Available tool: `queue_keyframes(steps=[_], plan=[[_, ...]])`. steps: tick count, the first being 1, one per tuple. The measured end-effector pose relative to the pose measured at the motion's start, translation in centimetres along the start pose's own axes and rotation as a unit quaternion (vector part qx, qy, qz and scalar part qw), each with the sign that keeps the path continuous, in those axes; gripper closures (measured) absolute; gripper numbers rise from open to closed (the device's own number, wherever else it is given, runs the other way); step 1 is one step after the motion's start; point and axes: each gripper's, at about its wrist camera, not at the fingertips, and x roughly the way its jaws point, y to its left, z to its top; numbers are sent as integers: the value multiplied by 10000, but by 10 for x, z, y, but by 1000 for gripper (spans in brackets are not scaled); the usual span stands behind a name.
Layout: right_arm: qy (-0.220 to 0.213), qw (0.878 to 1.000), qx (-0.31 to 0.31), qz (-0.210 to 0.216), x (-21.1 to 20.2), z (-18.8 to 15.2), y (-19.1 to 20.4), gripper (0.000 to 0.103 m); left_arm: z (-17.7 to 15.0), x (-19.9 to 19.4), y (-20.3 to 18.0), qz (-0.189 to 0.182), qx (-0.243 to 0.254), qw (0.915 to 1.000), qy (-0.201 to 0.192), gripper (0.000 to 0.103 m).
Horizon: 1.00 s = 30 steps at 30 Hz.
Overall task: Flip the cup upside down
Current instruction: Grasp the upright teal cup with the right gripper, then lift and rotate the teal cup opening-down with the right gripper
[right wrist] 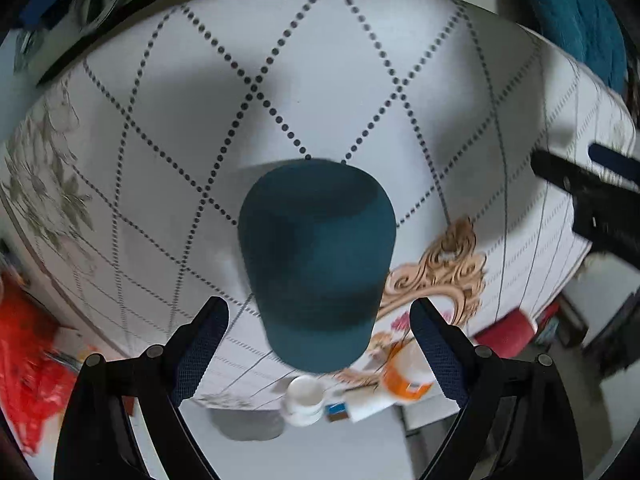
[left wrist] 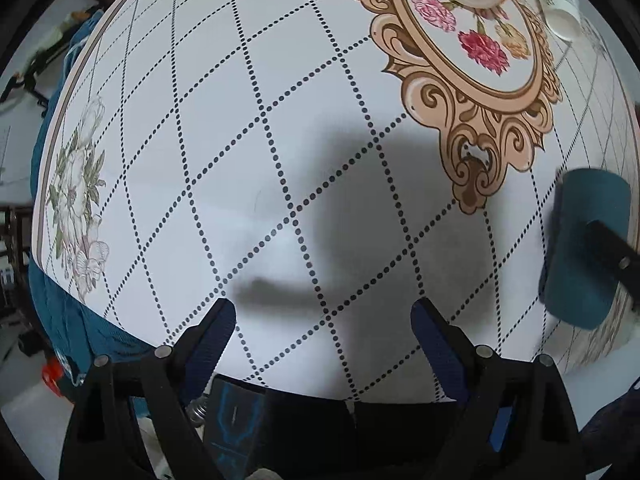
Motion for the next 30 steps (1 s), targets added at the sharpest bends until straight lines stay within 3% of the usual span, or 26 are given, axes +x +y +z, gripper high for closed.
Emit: queue_keyframes(steps=[7, 13, 18, 25, 30], plan=[[-255, 9988, -378, -154, 12, 6, 3, 10, 8, 12, -3, -17, -130, 9999, 57, 13], [-318, 9979, -528, -194, 21, 7, 0, 18, 19, 19, -8, 35, -120, 9999, 44, 13], [-313, 9981, -501, -149, 32, 11, -5, 30, 27, 14, -16, 76, -86, 9999, 23, 13], [-366, 9986, -348, -127, 40, 21, -16, 32, 45, 5, -12, 104, -86, 9999, 22, 13], [-367, 9989, -288, -79, 48, 15, -19, 32, 40, 5, -6, 131, -68, 9999, 35, 13]])
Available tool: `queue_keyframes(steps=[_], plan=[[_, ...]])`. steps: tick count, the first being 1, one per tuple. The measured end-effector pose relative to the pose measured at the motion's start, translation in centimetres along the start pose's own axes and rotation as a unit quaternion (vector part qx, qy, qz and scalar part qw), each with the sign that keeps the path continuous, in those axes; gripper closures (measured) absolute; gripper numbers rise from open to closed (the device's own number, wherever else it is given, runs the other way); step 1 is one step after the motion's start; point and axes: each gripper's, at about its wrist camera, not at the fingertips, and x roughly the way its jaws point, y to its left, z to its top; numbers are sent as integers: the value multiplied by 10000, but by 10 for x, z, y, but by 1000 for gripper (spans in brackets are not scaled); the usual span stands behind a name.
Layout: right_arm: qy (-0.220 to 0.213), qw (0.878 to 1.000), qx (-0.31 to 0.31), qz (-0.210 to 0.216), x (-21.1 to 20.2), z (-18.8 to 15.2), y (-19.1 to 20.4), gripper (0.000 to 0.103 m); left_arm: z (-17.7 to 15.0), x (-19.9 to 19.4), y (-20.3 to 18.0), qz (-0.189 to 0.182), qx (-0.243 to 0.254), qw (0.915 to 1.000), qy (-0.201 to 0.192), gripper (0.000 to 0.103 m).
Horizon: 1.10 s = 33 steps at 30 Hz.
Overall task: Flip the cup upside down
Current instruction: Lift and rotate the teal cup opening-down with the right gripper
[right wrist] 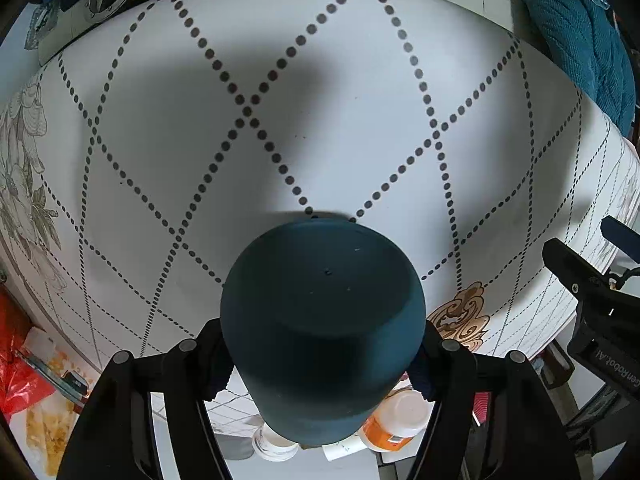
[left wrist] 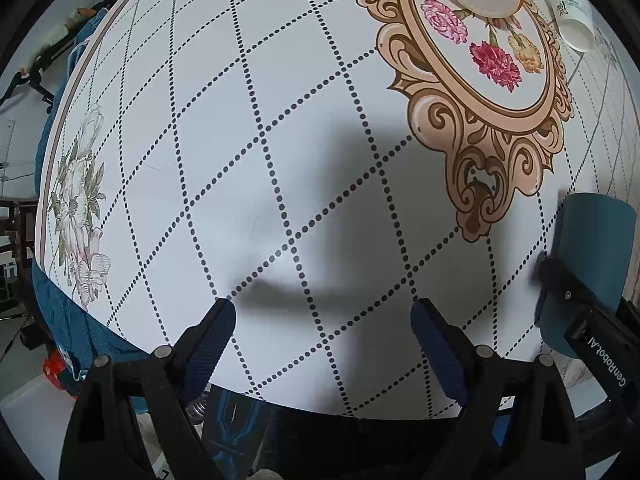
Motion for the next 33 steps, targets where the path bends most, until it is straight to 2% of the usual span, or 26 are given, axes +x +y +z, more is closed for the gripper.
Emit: queue_keyframes(steps=[8, 11, 14, 17, 22, 26, 28, 29, 30, 32, 33], plan=[[78, 9993, 271, 249, 2, 0, -15, 32, -4, -6, 0, 41, 50, 10000, -49, 13], [69, 9975, 558, 439, 6, -6, -27, 32, -2, -11, 3, 51, 41, 10000, -72, 13], [64, 9911, 1093, 756, 6, -14, -44, 32, 1, -14, 7, 76, 40, 9999, -99, 13], [51, 9788, 1727, 1098, 11, -26, -63, 32, 7, -19, 11, 91, 29, 9999, -117, 13], [-16, 9402, 2837, 1885, 25, -52, -94, 32, 12, -28, 17, 107, 38, 9998, -154, 13], [-20, 9003, 3578, 2477, 42, -74, -111, 32, 15, -32, 17, 114, 48, 9997, -189, 13], [5, 8744, 3970, 2787, 55, -89, -118, 32, 18, -34, 18, 104, 53, 9997, -202, 13], [9, 8663, 4080, 2882, 60, -95, -121, 32, 19, -35, 19, 104, 58, 9997, -206, 13], [15, 8492, 4292, 3077, 66, -105, -122, 32, 21, -39, 14, 112, 60, 9997, -211, 13], [2, 8233, 4592, 3335, 74, -116, -125, 32, 22, -39, 10, 117, 68, 9997, -221, 13], [-1, 8043, 4799, 3504, 80, -124, -127, 32, 24, -41, 10, 117, 73, 9997, -223, 13]])
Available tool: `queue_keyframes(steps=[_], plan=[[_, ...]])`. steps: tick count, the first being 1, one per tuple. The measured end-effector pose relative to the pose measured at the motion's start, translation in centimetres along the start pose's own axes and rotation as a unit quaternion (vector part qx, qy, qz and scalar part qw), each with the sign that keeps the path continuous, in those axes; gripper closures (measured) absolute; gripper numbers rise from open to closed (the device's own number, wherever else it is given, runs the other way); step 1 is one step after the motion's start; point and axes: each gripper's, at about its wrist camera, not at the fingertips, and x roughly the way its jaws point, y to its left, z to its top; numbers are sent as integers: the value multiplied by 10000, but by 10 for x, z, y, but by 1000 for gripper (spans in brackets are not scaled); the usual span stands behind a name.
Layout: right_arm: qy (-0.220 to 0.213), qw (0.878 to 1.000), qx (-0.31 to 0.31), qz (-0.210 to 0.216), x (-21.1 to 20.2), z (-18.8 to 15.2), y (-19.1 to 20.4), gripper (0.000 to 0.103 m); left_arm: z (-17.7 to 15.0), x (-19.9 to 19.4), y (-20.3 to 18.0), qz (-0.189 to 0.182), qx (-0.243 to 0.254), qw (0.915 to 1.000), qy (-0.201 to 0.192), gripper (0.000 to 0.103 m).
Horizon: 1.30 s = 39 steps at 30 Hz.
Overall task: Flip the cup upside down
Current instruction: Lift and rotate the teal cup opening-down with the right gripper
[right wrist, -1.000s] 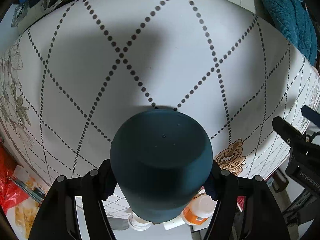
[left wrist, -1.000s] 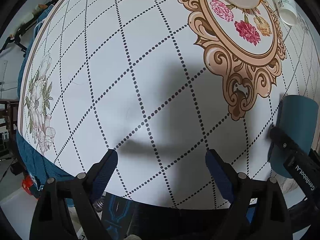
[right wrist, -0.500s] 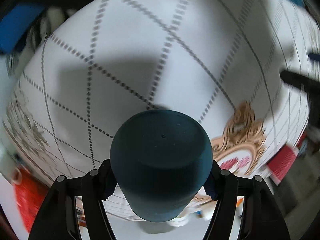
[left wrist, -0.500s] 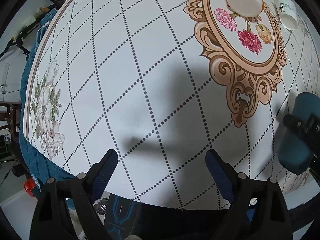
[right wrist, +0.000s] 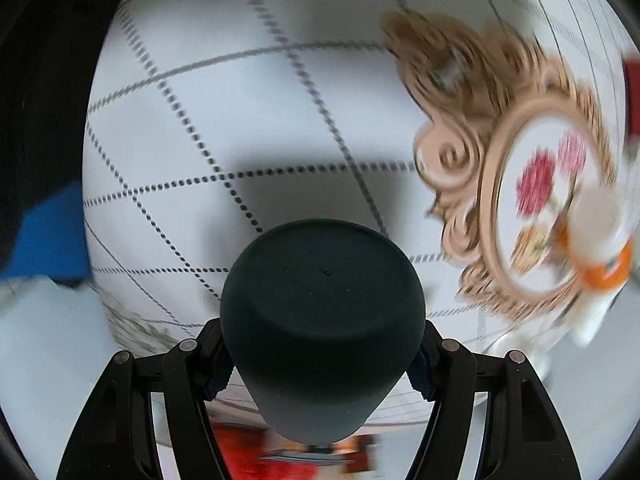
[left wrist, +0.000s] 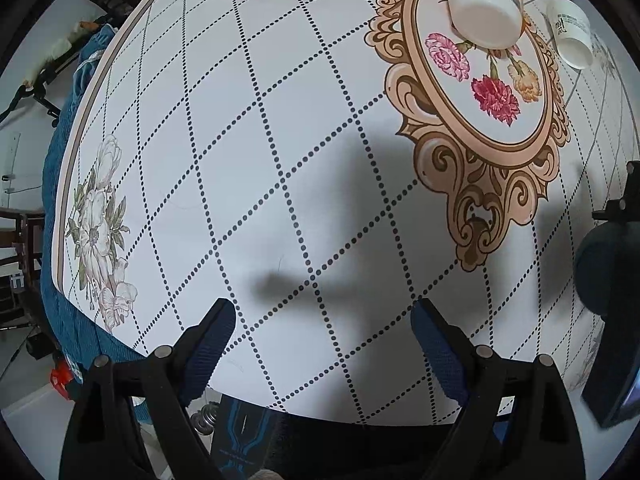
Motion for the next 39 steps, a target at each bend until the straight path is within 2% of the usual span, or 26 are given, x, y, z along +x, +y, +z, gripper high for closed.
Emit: queue_keyframes(steps=[5, 6, 9, 12, 17, 20, 21, 28, 30, 33, 38, 39], plan=[[-28, 9935, 861, 739, 3, -5, -35, 32, 6, -1, -4, -12, 42, 10000, -16, 13], [-55, 9883, 1136, 1013, 5, -8, -46, 32, 8, -1, -5, -13, 59, 10000, -19, 13], [-125, 9756, 1622, 1474, 8, -13, -68, 32, 16, -1, -11, -12, 101, 9999, -27, 13], [-191, 9587, 2101, 1907, 11, -17, -90, 32, 21, -2, -19, -8, 143, 9999, -28, 13], [-204, 9237, 2854, 2547, 26, -24, -122, 32, 22, -3, -29, 2, 218, 9998, -31, 13], [-248, 9020, 3214, 2871, 43, -54, -136, 32, 24, -3, -36, 15, 254, 9997, -31, 13], [-266, 8896, 3402, 3035, 48, -58, -140, 32, 22, -2, -36, 20, 265, 9996, -35, 13], [-352, 8473, 3998, 3480, 71, -80, -165, 32, 17, -2, -50, 29, 330, 9994, -34, 13], [-328, 8455, 4046, 3470, 75, -83, -170, 32, 15, -1, -54, 21, 345, 9994, -28, 13], [-308, 8322, 4219, 3585, 84, -86, -174, 32, 13, -2, -59, 12, 364, 9993, -12, 13], [-275, 8226, 4433, 3551, 96, -95, -180, 32, 9, 2, -67, 18, 405, 9992, 11, 13], [-262, 8147, 4550, 3585, 99, -101, -174, 32, 8, 2, -69, 15, 410, 9992, 16, 13]])
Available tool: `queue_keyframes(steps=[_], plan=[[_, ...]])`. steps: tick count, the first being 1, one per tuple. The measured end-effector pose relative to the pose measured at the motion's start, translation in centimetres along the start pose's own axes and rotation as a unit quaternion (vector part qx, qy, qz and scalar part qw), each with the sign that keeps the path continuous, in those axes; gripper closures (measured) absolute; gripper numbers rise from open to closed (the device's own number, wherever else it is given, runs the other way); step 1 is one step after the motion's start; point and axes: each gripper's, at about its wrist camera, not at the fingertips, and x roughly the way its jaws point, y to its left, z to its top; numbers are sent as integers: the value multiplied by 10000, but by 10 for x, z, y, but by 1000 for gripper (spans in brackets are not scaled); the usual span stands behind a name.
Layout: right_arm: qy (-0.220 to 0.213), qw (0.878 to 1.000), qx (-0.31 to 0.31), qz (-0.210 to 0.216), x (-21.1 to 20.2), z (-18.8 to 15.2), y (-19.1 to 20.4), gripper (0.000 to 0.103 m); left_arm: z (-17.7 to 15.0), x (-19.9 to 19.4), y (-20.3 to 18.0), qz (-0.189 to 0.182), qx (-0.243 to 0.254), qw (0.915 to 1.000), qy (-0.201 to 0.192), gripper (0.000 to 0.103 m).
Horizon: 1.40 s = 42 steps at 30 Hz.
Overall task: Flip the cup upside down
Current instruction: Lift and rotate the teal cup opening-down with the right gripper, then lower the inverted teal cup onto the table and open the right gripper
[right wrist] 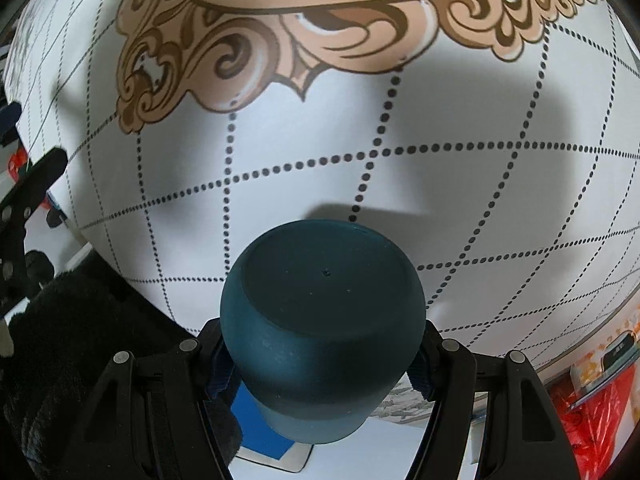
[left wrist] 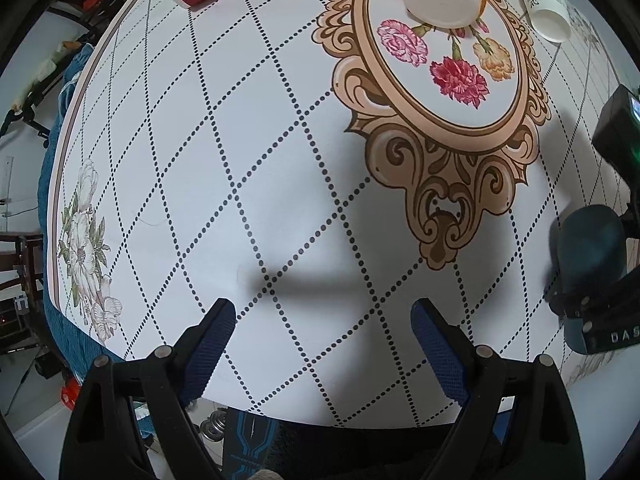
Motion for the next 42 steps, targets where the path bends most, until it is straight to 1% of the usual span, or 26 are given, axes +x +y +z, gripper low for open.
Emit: queue_keyframes(steps=[2, 4, 5, 7, 11, 12, 15, 17, 18, 19, 20, 23, 26, 29, 32, 34, 35, 36, 38, 39, 40, 41, 42], plan=[[-7, 9999, 127, 62, -4, -9, -5, 31, 0, 1, -3, -2, 9, 10000, 5, 13], [-2, 9998, 147, 119, -11, -10, -16, 26, -1, 1, -1, -17, 21, 10000, 9, 13], [-43, 9998, 150, 119, -15, -7, -21, 20, -2, 1, -2, -19, 22, 10000, 6, 13], [-110, 9998, 108, 80, -28, -10, -27, 16, -3, 0, -4, -18, 15, 10000, -2, 13], [-226, 9997, 122, -26, -42, -9, -40, 16, -2, -2, -8, -48, 7, 10000, 14, 13], [-237, 9996, 134, -23, -41, -2, -44, 16, -1, -5, -14, -46, 18, 10000, 13, 13], [-299, 9995, 133, -16, -48, 1, -58, 16, -2, -8, -19, -29, 51, 10000, 8, 13], [-324, 9994, 97, -6, -47, 1, -58, 16, -2, -10, -22, -22, 66, 10000, 12, 13], [-334, 9994, 91, 7, -39, 4, -45, 18, -3, -11, -24, -15, 75, 10000, 16, 13], [-348, 9994, 76, 43, -38, 4, -44, 22, -3, -11, -23, -9, 85, 10000, 20, 13], [-349, 9993, 72, 56, -42, 0, -39, 32, -4, -11, -24, -4, 88, 10000, 22, 13], [-442, 9989, 98, 91, -43, -2, -44, 32, -5, -13, -25, 4, 88, 10000, 30, 13], [-665, 9972, 245, 245, -49, -10, -51, 32, -6, -16, -25, 1, 100, 9999, 20, 13], [-1096, 9921, 476, 393, -65, -21, -62, 32, -5, -22, -23, -46, 42, 10000, 20, 13], [-1726, 9812, 753, 412, -85, -36, -76, 32, -2, -26, -20, -114, -48, 9999, 35, 13], [-2302, 9687, 901, 206, -99, -50, -82, 32, 0, -27, -19, -134, -86, 9999, 41, 13], [-2661, 9583, 1035, 151, -105, -59, -86, 32, 2, -28, -19, -142, -107, 9998, 41, 13], [-2906, 9499, 1144, 124, -110, -64, -87, 32, 3, -29, -18, -162, -136, 9998, 43, 13], [-3473, 9274, 1393, 32, -116, -80, -91, 32, 6, -31, -17, -192, -176, 9997, 43, 13], [-3866, 9082, 1601, -52, -123, -95, -86, 32, 8, -31, -18, -188, -188, 9996, 50, 13], [-4115, 8947, 1735, -64, -123, -101, -88, 32, 11, -31, -18, -191, -188, 9996, 61, 13], [-4258, 8862, 1823, -91, -124, -102, -85, 32, 13, -31, -18, -211, -199, 9995, 81, 13], [-4450, 8740, 1949, -124, -122, -106, -83, 32, 16, -31, -20, -216, -200, 9995, 94, 13]])
